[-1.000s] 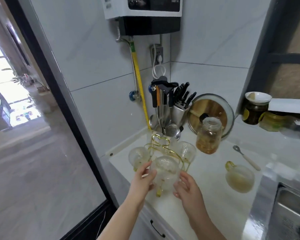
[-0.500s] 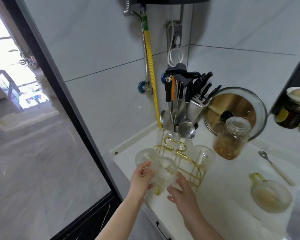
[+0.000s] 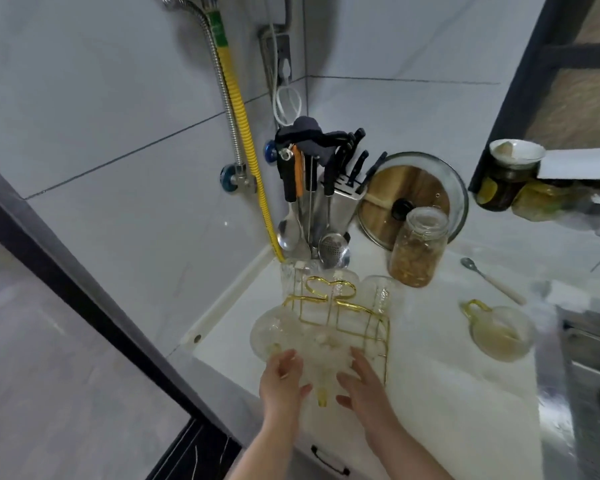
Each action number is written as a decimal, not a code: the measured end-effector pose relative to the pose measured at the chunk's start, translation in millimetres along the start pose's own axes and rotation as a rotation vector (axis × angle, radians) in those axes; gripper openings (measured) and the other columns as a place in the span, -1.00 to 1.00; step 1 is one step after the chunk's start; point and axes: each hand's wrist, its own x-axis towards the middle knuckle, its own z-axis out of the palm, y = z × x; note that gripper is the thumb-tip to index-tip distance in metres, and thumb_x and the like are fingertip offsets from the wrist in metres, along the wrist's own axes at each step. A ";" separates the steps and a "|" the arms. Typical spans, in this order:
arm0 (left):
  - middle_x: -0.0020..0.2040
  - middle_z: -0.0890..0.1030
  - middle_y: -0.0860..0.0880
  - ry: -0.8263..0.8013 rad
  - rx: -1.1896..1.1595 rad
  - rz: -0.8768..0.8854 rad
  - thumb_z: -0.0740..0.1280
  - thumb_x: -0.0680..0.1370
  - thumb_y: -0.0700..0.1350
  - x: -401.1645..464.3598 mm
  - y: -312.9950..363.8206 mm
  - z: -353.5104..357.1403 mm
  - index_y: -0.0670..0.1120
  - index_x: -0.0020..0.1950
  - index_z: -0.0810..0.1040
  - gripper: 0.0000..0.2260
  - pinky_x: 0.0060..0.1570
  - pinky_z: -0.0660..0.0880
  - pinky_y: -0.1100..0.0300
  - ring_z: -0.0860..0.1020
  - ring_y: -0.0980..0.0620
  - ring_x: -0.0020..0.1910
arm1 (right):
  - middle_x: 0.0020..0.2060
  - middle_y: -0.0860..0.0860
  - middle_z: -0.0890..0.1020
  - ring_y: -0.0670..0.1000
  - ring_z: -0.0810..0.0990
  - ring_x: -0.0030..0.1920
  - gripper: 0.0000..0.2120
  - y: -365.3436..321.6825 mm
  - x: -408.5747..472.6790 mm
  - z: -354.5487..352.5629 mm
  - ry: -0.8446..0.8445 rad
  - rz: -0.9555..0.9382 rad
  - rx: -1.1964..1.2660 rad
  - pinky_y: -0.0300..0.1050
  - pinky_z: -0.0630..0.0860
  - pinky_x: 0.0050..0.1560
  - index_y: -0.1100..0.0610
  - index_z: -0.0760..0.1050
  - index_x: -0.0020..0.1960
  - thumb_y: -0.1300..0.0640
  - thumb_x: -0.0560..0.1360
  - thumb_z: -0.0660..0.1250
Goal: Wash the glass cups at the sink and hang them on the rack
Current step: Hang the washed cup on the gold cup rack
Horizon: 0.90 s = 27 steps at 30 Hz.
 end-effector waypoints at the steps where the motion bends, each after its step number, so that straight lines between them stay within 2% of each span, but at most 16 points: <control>1: 0.09 0.56 -0.14 -0.001 0.002 -0.010 0.29 0.58 -0.21 1.6 -0.1 0.4 -0.05 0.06 0.54 -0.89 -0.14 0.63 0.06 0.57 -0.11 0.08 | 0.28 0.00 0.38 -0.02 0.44 0.07 -0.48 1.2 1.0 0.5 0.016 0.001 0.004 -0.06 0.47 0.11 0.02 0.20 0.49 0.30 0.58 0.18; 5: 0.05 0.58 -0.16 0.000 0.052 -0.029 0.31 0.57 -0.18 4.0 1.2 0.7 -0.09 0.04 0.53 -0.93 -0.16 0.65 0.08 0.58 -0.08 0.01 | 0.29 -0.04 0.39 -0.02 0.44 0.12 -0.50 6.5 4.3 5.2 0.055 -0.010 -0.014 -0.08 0.48 0.09 0.00 0.17 0.50 0.25 0.61 0.15; 8: 0.05 0.57 -0.15 -0.004 0.064 -0.039 0.31 0.57 -0.18 7.3 1.6 -0.1 -0.14 0.09 0.52 -0.88 -0.20 0.64 0.12 0.58 -0.07 0.00 | 0.28 -0.03 0.37 0.00 0.44 0.15 -0.51 10.5 6.8 8.9 0.074 0.001 0.007 -0.06 0.49 0.08 -0.03 0.16 0.50 0.23 0.61 0.14; 12: 0.08 0.55 -0.14 -0.017 0.077 -0.049 0.29 0.58 -0.19 10.4 2.7 1.2 -0.16 0.15 0.50 -0.84 -0.13 0.64 0.09 0.57 -0.07 0.04 | 0.31 0.05 0.41 0.05 0.50 0.15 -0.46 16.1 11.2 14.4 0.064 0.030 -0.002 -0.16 0.52 -0.12 -0.08 0.12 0.50 0.23 0.59 0.16; 14: 0.09 0.56 -0.14 -0.021 0.070 -0.056 0.29 0.58 -0.20 10.5 2.0 1.8 -0.13 0.14 0.49 -0.85 -0.09 0.62 0.08 0.57 -0.08 0.06 | 0.25 0.08 0.45 0.03 0.52 0.07 -0.46 16.0 11.6 15.0 0.062 0.039 0.004 -0.17 0.52 -0.15 -0.08 0.14 0.49 0.26 0.58 0.16; 18: 0.07 0.55 -0.11 -0.021 0.072 -0.052 0.27 0.58 -0.22 3.8 -2.7 0.2 -0.14 0.23 0.44 -0.77 -0.06 0.60 0.06 0.58 -0.09 0.04 | 0.19 0.11 0.48 0.04 0.53 0.04 -0.50 18.2 8.6 6.8 0.086 0.053 0.014 -0.19 0.52 -0.16 0.06 0.22 0.47 0.28 0.57 0.20; 20: 0.03 0.55 -0.03 0.000 0.111 0.028 0.27 0.58 -0.22 -3.2 -4.2 -3.3 -0.10 0.25 0.42 -0.76 -0.03 0.60 0.03 0.59 -0.05 -0.01 | 0.20 0.11 0.49 0.05 0.53 0.08 -0.57 19.9 3.6 -1.6 0.088 0.048 0.006 -0.21 0.52 -0.15 0.14 0.29 0.42 0.26 0.57 0.22; 23: -0.02 0.56 0.03 -0.045 0.160 0.210 0.28 0.58 -0.20 -16.1 1.6 0.2 -0.05 0.22 0.44 -0.77 -0.01 0.59 -0.02 0.61 -0.02 -0.06 | 0.17 0.07 0.52 0.04 0.55 0.10 -0.66 19.3 -4.5 -19.2 0.094 0.016 0.004 -0.21 0.54 -0.10 0.15 0.39 0.33 0.25 0.56 0.25; 27: -0.07 0.59 0.02 -0.170 0.149 0.348 0.29 0.57 -0.22 -35.4 20.9 31.1 0.00 0.15 0.45 -0.80 -0.11 0.60 0.09 0.63 -0.01 -0.12 | 0.07 0.04 0.60 0.02 0.61 0.01 -0.76 10.3 -11.4 -50.6 0.118 -0.064 0.027 -0.17 0.52 -0.07 0.09 0.48 0.16 0.29 0.53 0.27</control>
